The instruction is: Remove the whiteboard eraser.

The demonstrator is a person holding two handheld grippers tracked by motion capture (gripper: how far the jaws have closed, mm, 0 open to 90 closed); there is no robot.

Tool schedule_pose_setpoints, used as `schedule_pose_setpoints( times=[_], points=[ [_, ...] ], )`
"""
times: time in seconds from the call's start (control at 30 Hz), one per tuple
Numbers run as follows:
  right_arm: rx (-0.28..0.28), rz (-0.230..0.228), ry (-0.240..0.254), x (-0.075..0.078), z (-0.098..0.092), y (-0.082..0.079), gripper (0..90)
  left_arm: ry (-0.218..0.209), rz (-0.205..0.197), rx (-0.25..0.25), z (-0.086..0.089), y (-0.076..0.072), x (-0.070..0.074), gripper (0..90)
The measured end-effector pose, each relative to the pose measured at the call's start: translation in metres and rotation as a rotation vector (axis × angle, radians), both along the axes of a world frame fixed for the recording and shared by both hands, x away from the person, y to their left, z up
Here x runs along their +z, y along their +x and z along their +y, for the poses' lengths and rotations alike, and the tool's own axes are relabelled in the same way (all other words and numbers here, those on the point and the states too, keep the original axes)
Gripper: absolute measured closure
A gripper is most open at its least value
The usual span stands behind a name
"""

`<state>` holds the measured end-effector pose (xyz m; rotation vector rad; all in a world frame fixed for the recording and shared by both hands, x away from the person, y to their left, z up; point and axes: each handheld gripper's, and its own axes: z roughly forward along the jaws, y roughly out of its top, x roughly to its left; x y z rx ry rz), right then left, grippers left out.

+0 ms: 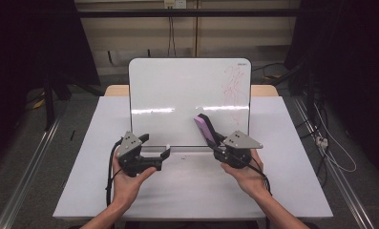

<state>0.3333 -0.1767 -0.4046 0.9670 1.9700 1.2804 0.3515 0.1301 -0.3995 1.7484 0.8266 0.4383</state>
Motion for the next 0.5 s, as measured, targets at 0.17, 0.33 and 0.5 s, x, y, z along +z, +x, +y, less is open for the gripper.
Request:
schedule_pose_setpoints(
  times=[0.17,0.33,0.5],
  points=[
    [0.009,-0.004,0.021,0.003,0.005,0.003,65.2,-0.043,-0.028,-0.015,-0.016,0.010,0.008,5.4],
    [0.017,-0.003,0.063,0.002,0.011,0.005,65.3,-0.079,-0.041,-0.020,-0.025,0.017,0.012,4.8],
    [0.029,-0.004,0.100,0.000,0.018,0.008,65.3,-0.100,-0.048,-0.022,-0.034,0.025,0.018,5.2]
  ],
)
